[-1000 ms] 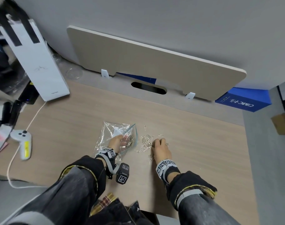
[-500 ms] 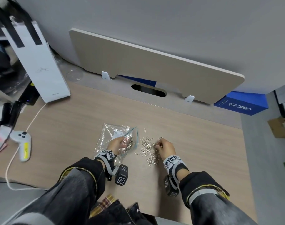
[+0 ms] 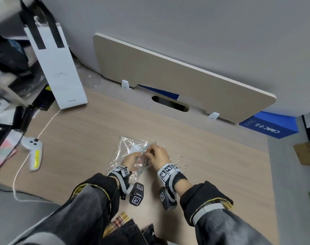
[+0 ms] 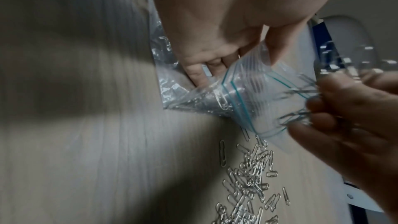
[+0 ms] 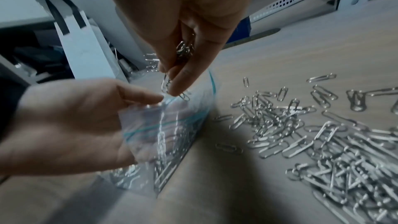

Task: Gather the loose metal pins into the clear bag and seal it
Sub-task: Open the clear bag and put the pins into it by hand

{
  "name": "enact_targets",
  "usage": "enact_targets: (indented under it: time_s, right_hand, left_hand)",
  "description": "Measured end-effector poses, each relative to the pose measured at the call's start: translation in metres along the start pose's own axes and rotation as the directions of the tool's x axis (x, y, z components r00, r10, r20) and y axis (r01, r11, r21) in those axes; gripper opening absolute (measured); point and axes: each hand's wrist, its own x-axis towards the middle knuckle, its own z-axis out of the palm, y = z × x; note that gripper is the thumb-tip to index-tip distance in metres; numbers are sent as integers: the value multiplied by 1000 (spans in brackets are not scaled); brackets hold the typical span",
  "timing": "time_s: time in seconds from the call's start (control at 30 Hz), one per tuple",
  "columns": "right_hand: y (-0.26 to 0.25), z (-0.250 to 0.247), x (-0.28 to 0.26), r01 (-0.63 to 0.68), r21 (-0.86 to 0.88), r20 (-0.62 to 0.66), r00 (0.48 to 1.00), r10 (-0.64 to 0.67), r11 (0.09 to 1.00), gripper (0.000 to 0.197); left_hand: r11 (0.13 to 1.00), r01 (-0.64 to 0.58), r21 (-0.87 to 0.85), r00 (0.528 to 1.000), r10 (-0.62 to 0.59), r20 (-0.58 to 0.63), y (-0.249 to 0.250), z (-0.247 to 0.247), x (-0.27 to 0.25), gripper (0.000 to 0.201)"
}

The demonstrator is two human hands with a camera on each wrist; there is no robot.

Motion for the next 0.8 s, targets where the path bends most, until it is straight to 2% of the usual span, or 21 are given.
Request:
enact_targets:
  time_s: [0.07,0.17,0.27,0.33,0.47,0.53,0.67,0.73,0.8]
  right_hand:
    - [-1,8,1,-17,-102,59,998,23,995,7]
    - [-1,11,1,41,-233,151,989,-5,971,9]
    - [0,7,2,88,-276,203,979,-31,957,17]
    - [2,-1,1,72,-229,142,989,-40,971,23]
    - [16,-22,1,-20,-93,-140,990,6,995,29]
    - [28,-31,-4,-72,-135,-201,979,44,988,29]
    - [55,-25,-18,-102,-417,-38,995,95,903,26]
    - [60,-16,-23,-60,-453,17,997,76,889,28]
    - [58,-8,-22,46,-465,68,998,-16,884,31]
  left_hand:
    - [1000,8,-18,1000,-8,-6,-2,-5,1,29]
    - [999,9,-45,1000,-9,-3,-4,-8,5,35]
    - [999,3,-40,1000,-3,8,-3,-9,5,33]
    - [1000,5,-7,1000,-5,25,-4,-8,4,31]
    - [1000,-15,13,999,15,32,-1,-6,1,24]
    - [999,-13,-29,1000,13,12,0,-5,0,30]
    - [998,-7,-61,1000,8,17,-1,-5,-2,21]
    - [995,0,-99,1000,2,19,0,-7,0,18]
    - [996,10,-92,1000,-7,25,1,-6,2,21]
